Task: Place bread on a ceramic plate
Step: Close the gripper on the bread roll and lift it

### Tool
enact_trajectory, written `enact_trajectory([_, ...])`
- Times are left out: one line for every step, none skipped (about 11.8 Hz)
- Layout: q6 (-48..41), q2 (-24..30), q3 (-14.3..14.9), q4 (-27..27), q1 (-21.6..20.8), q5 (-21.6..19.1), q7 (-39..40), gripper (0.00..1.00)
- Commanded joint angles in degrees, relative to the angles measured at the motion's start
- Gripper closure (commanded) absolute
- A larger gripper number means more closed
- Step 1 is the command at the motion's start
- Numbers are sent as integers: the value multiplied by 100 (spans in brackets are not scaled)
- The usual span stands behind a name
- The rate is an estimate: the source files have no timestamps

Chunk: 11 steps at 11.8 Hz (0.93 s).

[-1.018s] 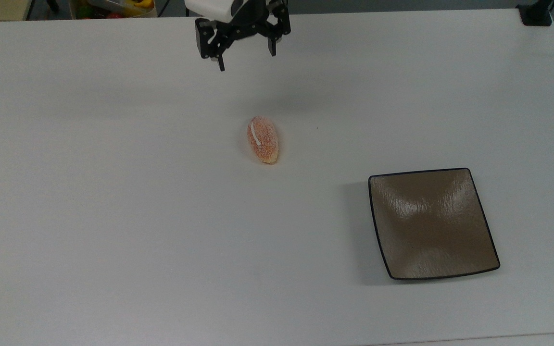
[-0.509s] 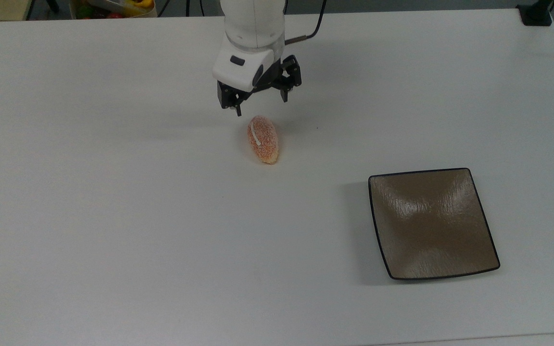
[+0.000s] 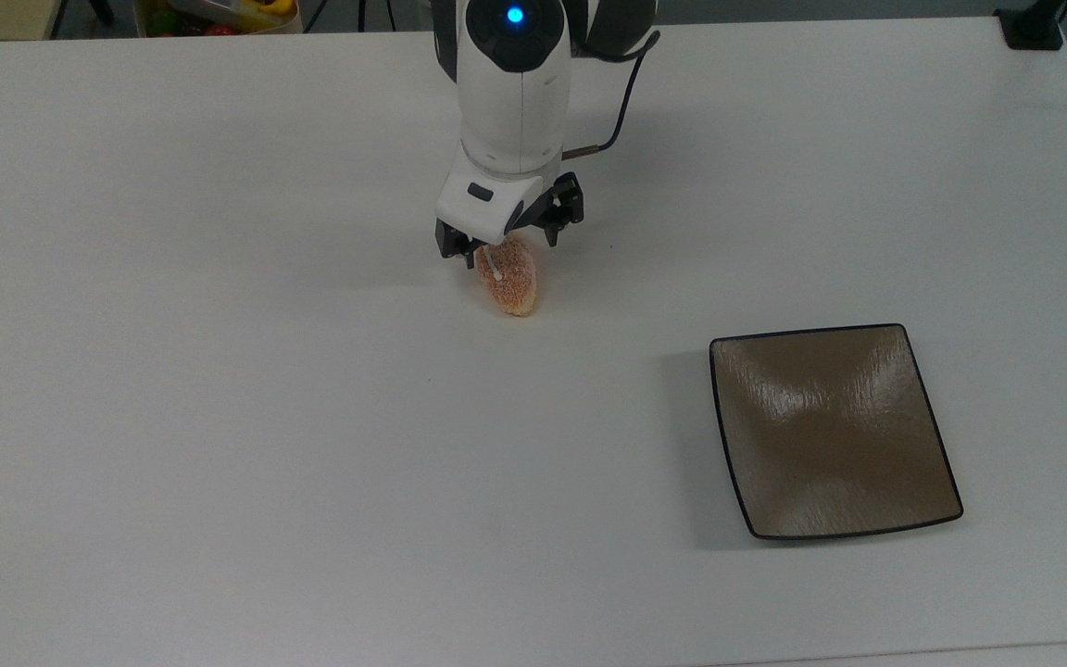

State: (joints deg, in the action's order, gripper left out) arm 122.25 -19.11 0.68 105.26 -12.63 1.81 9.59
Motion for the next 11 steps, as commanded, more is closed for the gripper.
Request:
enact_trajectory([457,-4,11,432,-99,310,-238,0])
enact_trajectory([527,-48,11,451,-99,355,-247,0])
enact_trajectory([528,-92,11,451,-99,355,-247,0])
enact_trajectory([528,-110,11,451,-99,364,-238,0])
enact_trajectory([537,-119,11,477,-99,364,-238,6])
enact_trajectory([537,-110,11,486,-99,364,-238,18])
enact_trajectory([537,-119,11,487,-99,364,-238,33])
enact_trajectory([537,-110,11,487,-91,364,-238,51])
enact_trajectory([528,-110,11,487,-82,356,-247,65])
enact_trajectory([519,-110,11,487,-73,355,-247,75])
enact_trajectory([493,-102,11,487,-73,355,-247,84])
